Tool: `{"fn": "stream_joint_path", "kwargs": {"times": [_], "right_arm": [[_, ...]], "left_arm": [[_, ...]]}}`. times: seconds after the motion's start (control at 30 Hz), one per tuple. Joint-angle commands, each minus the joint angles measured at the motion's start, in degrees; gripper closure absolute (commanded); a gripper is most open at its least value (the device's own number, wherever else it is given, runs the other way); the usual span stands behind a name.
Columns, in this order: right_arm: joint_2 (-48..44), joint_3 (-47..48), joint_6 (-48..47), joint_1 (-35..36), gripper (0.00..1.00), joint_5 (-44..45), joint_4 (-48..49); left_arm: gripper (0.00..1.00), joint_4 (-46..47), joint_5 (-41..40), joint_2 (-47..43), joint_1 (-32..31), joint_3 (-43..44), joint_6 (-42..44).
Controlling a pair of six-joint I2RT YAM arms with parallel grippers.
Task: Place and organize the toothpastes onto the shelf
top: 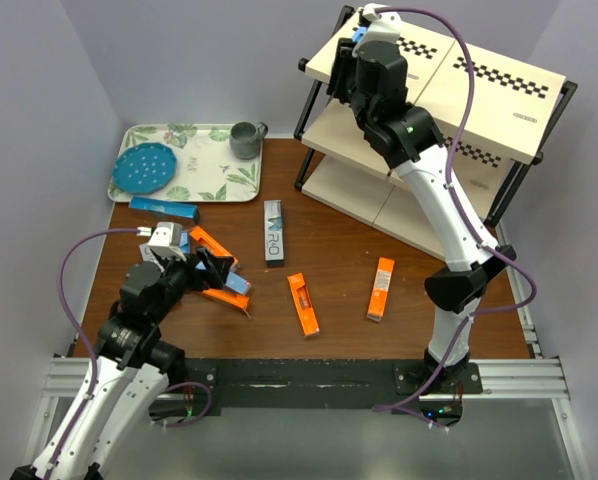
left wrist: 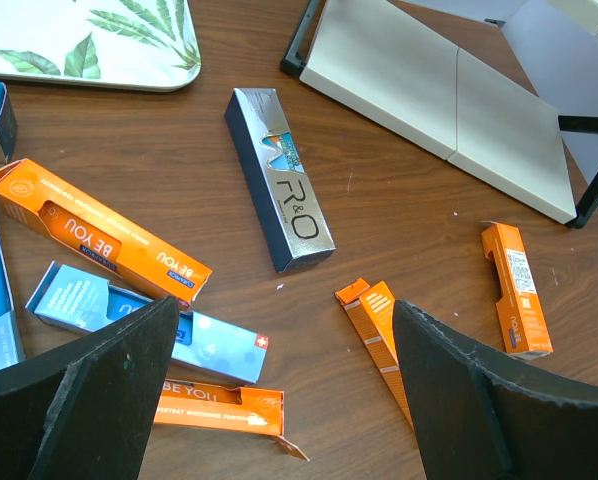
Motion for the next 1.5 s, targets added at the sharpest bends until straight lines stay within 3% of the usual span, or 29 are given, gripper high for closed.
{"fn": "stream_joint_path", "kwargs": {"times": [0.0, 0.83, 1.03, 1.17, 1.47], "right_arm": [[0.1, 1.5, -0.4, -0.2, 0.55, -0.8, 3.2], [-1.6, -1.1, -2.6, -2.2, 0.56, -3.2, 5.6], [-5.1, -2.3, -3.0, -2.2, 0.45, -9.3, 5.6], [-11.9, -7.9, -2.4, -2.1, 0.37, -14.8, 6.3], [-26.6, -34.3, -1.5, 0.9, 0.16, -25.8, 9.7]], "left_arm": [[0.07, 1.4, -0.3, 0.2, -0.3, -0.2, -0.4], [0.07, 1.3, -0.5, 0.1, -0.3, -0.3, -0.4], [0.07, 1.3, -0.6, 0.2, -0.3, -0.2, -0.5], [0.07, 1.3, -0.7, 0.6, -0.3, -0.2, -0.5], [0.07, 2.4, -1.4, 2.1, -0.3, -0.6, -0.6]]}}
